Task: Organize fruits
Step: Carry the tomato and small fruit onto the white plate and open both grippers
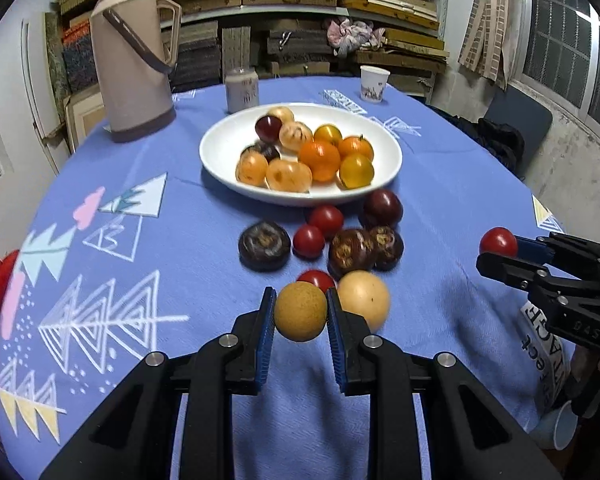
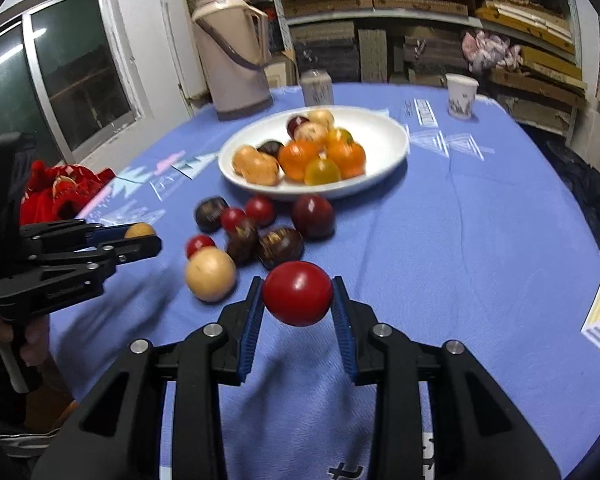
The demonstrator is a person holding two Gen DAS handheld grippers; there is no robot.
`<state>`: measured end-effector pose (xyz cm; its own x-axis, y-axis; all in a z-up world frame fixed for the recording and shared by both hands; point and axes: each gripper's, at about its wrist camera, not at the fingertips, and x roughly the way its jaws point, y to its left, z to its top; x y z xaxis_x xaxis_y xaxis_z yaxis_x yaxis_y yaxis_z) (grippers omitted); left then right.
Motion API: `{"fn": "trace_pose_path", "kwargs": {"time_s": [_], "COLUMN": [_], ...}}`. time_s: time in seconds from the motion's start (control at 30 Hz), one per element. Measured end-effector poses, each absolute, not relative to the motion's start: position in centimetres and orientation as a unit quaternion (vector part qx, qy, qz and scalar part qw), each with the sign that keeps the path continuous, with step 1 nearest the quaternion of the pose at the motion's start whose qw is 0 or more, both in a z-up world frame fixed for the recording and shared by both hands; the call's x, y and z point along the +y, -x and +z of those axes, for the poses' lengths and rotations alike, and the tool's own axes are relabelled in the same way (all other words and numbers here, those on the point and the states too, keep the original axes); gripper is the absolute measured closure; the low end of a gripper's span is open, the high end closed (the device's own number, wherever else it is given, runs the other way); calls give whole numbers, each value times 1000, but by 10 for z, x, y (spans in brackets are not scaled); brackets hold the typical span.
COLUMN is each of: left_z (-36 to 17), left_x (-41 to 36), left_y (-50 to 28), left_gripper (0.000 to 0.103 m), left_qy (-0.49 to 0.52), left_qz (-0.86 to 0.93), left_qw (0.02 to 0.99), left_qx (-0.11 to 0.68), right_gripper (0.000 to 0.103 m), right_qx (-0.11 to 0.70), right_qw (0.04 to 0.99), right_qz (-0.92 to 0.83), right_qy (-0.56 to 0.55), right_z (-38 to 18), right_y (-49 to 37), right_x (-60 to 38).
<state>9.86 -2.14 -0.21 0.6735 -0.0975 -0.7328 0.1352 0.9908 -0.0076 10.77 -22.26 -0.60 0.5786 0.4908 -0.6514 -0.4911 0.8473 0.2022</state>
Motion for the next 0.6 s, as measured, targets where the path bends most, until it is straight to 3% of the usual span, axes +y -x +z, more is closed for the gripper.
{"fn": "trace_pose_path", "kwargs": {"time_s": [0.6], "left_z": [47], "left_x": [-24], "left_y": [-159], "left_gripper": [78], "left_qy": [-32], "left_qz": [-58], "left_qw": [926], "left_qx": [373], "right_gripper": [70], "right_qx": [337], "right_qw": [892], "right_qz": [302], "right_qy": [1], "right_z": [43], "right_y": [-169], "right_x": [-187]}}
